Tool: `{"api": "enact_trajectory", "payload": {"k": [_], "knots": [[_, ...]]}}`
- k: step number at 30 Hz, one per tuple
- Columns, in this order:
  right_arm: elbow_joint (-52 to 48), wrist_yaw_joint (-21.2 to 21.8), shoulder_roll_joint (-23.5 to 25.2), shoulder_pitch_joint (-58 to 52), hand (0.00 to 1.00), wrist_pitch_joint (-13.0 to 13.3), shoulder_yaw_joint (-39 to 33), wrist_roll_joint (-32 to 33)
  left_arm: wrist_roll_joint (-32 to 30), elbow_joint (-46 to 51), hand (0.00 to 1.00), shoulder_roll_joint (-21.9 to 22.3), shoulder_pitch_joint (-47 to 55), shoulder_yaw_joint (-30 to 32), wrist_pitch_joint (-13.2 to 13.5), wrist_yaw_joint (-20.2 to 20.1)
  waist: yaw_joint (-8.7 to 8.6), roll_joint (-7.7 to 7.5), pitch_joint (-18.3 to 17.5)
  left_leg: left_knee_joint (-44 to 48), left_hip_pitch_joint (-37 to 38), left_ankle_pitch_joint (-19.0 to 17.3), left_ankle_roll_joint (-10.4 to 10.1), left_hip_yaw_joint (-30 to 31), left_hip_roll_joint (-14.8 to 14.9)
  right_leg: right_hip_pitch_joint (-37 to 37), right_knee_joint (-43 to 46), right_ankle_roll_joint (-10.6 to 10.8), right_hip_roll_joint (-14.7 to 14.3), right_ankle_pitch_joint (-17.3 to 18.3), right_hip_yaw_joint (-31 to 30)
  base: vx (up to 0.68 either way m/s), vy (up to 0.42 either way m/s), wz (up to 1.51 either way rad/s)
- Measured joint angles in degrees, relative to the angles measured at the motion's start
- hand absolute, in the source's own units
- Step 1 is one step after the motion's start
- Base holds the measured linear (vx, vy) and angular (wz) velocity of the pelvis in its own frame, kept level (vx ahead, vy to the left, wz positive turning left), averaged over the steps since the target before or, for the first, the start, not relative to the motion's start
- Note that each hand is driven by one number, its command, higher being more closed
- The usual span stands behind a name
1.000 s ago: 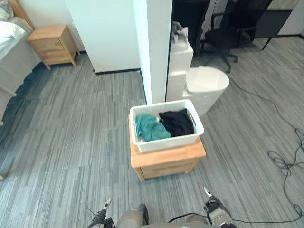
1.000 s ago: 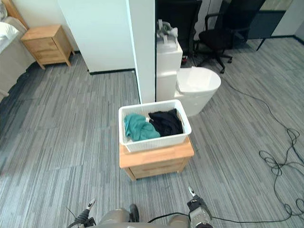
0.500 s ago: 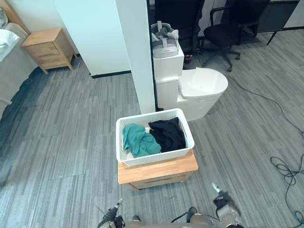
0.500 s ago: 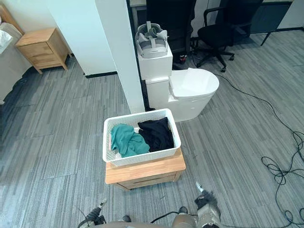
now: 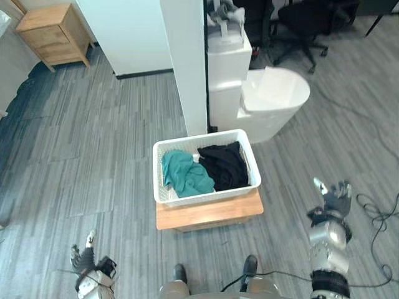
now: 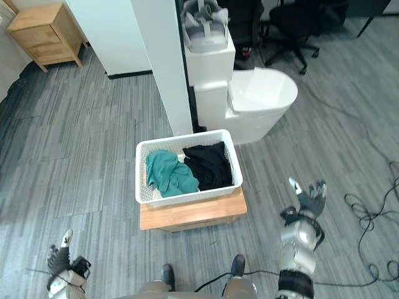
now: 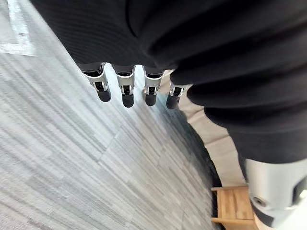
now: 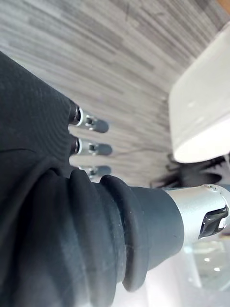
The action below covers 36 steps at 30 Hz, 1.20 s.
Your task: Pick up the laundry basket with both hands and put the clothes into the washing machine.
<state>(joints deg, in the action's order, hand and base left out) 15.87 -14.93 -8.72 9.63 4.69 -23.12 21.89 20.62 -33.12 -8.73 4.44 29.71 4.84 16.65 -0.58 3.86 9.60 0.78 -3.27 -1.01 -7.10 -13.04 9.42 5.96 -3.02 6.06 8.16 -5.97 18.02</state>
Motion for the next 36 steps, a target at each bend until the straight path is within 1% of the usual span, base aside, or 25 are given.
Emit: {"api": "enact_trajectory", "payload": {"k": [2, 3, 5, 6, 8, 9, 10, 13, 14, 16, 19, 21, 24, 26, 28, 29, 33, 36], "knots": [[5.19, 0.01, -5.79, 8.36, 0.00, -0.77, 3.76, 0.23, -2.38, -2.43, 0.00, -4.80, -5.33, -1.21, -1.12, -0.36, -0.02, 0.12, 1.80, 0.21, -1.15, 0.55, 0.38, -1.27, 0.08, 1.54, -0.88, -0.52, -0.30, -1.54, -1.20, -0.11, -0.019, -0.27], [6.59, 0.05, -7.03, 10.25, 0.00, -0.82, 4.59, 0.33, -2.91, -3.31, 0.00, -6.25, -6.56, -2.20, -1.27, -0.44, -0.05, 0.14, 1.89, 0.21, -1.77, 0.63, 0.31, -1.31, 0.09, 2.08, -1.21, -0.63, -0.37, -1.92, -1.38, -0.14, -0.021, -0.19], [12.41, 0.08, -10.74, 17.24, 0.00, -1.09, 7.42, 1.59, -3.53, -5.80, 0.00, -11.66, -13.21, -6.00, -2.03, -1.61, -0.02, -0.23, 3.90, 0.20, -3.20, 1.16, 0.27, -1.52, 0.06, 3.86, -1.47, -1.06, -0.46, -3.08, -2.14, -0.13, -0.017, -0.13], [13.37, 0.11, -11.18, 18.56, 0.00, -1.23, 7.74, 2.19, -3.57, -5.80, 0.00, -12.78, -14.73, -6.81, -2.16, -1.71, 0.02, -0.43, 4.52, 0.20, -3.41, 1.29, 0.24, -1.68, 0.05, 4.23, -1.51, -1.17, -0.46, -3.39, -2.35, -0.12, -0.011, -0.11], [16.39, 0.18, -13.17, 21.87, 0.00, -1.52, 9.07, 3.44, -3.92, -5.73, 0.00, -16.77, -19.28, -9.94, -2.22, -3.00, 0.05, -0.95, 5.89, 0.34, -5.14, 1.62, 0.40, -1.96, -0.24, 5.74, -2.49, -1.30, -0.35, -4.71, -2.84, -0.10, -0.005, -0.10], [17.28, 0.19, -13.70, 22.72, 0.00, -1.61, 9.19, 3.51, -4.07, -5.71, 0.00, -17.50, -20.28, -10.46, -2.24, -3.13, 0.04, -0.95, 6.31, 0.35, -5.54, 1.73, 0.48, -2.01, -0.35, 6.18, -2.50, -1.29, -0.23, -4.91, -2.95, -0.08, 0.007, -0.10], [19.37, 0.15, -15.33, 24.67, 0.00, -2.17, 9.60, 4.23, -4.46, -5.71, 0.00, -19.38, -22.77, -12.31, -2.29, -3.50, 0.03, -0.97, 7.75, 0.53, -6.17, 1.86, 0.62, -2.27, -0.53, 6.92, -2.54, -1.38, -0.07, -5.47, -3.38, -0.06, 0.012, -0.09], [22.16, 0.10, -17.38, 28.34, 0.00, -3.24, 9.66, 5.32, -5.24, -5.73, 0.00, -22.24, -26.58, -15.73, -2.46, -4.20, 0.04, -1.04, 9.55, 1.51, -7.97, 1.86, 0.62, -2.53, -0.53, 8.47, -2.55, -1.52, 0.02, -6.07, -3.83, -0.05, 0.006, -0.07], [23.76, 0.11, -18.63, 30.64, 0.00, -3.50, 9.72, 5.70, -5.60, -5.80, 0.00, -23.30, -28.85, -17.15, -2.54, -4.39, -0.14, -1.10, 10.77, 1.91, -8.56, 1.86, 0.63, -2.63, -0.46, 9.00, -2.55, -1.73, -0.02, -6.46, -4.00, -0.03, -0.005, -0.04], [27.07, 0.14, -21.50, 35.01, 0.00, -4.04, 10.50, 5.83, -6.40, -7.36, 0.00, -24.40, -33.48, -19.77, -2.66, -5.29, -0.13, -1.08, 12.17, 2.53, -9.98, 1.88, 0.66, -2.72, -0.42, 10.25, -2.54, -1.84, -0.01, -7.03, -4.20, -0.04, -0.004, -0.05], [30.03, 0.34, -23.82, 40.46, 0.00, -4.26, 11.94, 5.91, -7.88, -11.58, 0.00, -25.25, -38.90, -23.39, -3.37, -5.76, -0.52, -1.17, 14.28, 3.32, -10.95, 1.87, 0.66, -2.80, -0.35, 11.05, -2.54, -2.07, 0.00, -7.38, -4.49, -0.02, 0.003, -0.05], [32.97, 1.00, -24.96, 44.87, 0.00, -5.28, 13.17, 5.95, -7.92, -15.11, 0.00, -25.32, -42.27, -25.72, -3.91, -6.70, -0.72, -1.26, 15.00, 3.81, -12.43, 1.87, 0.66, -3.35, -0.33, 12.75, -2.54, -2.32, -0.04, -8.08, -5.23, 0.00, 0.006, -0.14], [35.28, 1.38, -25.20, 47.62, 0.00, -5.69, 14.65, 6.59, -7.92, -19.60, 0.00, -25.33, -45.37, -27.44, -4.54, -6.73, -1.02, -1.42, 16.13, 4.04, -13.11, 1.87, 0.66, -3.84, -0.31, 13.65, -2.54, -2.49, -0.06, -8.24, -5.77, 0.00, 0.009, -0.09], [38.64, 1.64, -25.25, 50.43, 0.00, -6.68, 15.97, 6.64, -7.95, -24.36, 0.00, -25.33, -48.30, -27.96, -5.23, -6.85, -1.35, -1.55, 16.48, 4.21, -14.21, 1.87, 0.66, -4.12, -0.27, 14.85, -2.54, -2.58, -0.11, -8.46, -6.11, 0.00, 0.009, -0.06], [40.08, 2.01, -25.25, 52.50, 0.00, -7.62, 16.68, 6.62, -8.08, -26.65, 0.00, -25.33, -50.13, -27.97, -6.23, -7.42, -1.41, -1.60, 16.75, 4.25, -14.87, 1.87, 0.66, -4.49, -0.28, 15.79, -2.53, -2.68, -0.13, -8.73, -6.59, 0.01, 0.014, -0.10], [40.54, 2.56, -25.25, 53.72, 0.00, -7.65, 17.44, 6.55, -8.87, -28.10, 0.00, -25.32, -51.48, -27.97, -6.49, -7.87, -1.44, -1.68, 17.39, 4.26, -14.92, 1.87, 0.66, -4.71, -0.26, 16.02, -2.53, -2.79, -0.19, -8.92, -6.92, 0.01, 0.017, -0.11], [41.78, 2.82, -25.19, 56.72, 0.00, -7.75, 18.75, 5.16, -10.07, -29.81, 0.00, -25.20, -54.56, -28.00, -7.23, -7.99, -1.59, -1.94, 17.56, 4.23, -16.20, 1.88, 0.67, -5.24, -0.28, 17.72, -2.53, -2.86, -0.22, -9.26, -7.48, 0.01, 0.019, -0.07], [41.89, 3.12, -24.15, 57.24, 0.00, -7.81, 19.78, 4.95, -10.21, -30.49, 0.00, -25.17, -56.01, -28.01, -8.21, -8.01, -1.72, -1.94, 17.56, 4.02, -16.19, 1.88, 0.67, -5.61, -0.29, 18.06, -2.53, -2.86, -0.26, -9.27, -7.90, 0.01, 0.020, -0.06]]}}
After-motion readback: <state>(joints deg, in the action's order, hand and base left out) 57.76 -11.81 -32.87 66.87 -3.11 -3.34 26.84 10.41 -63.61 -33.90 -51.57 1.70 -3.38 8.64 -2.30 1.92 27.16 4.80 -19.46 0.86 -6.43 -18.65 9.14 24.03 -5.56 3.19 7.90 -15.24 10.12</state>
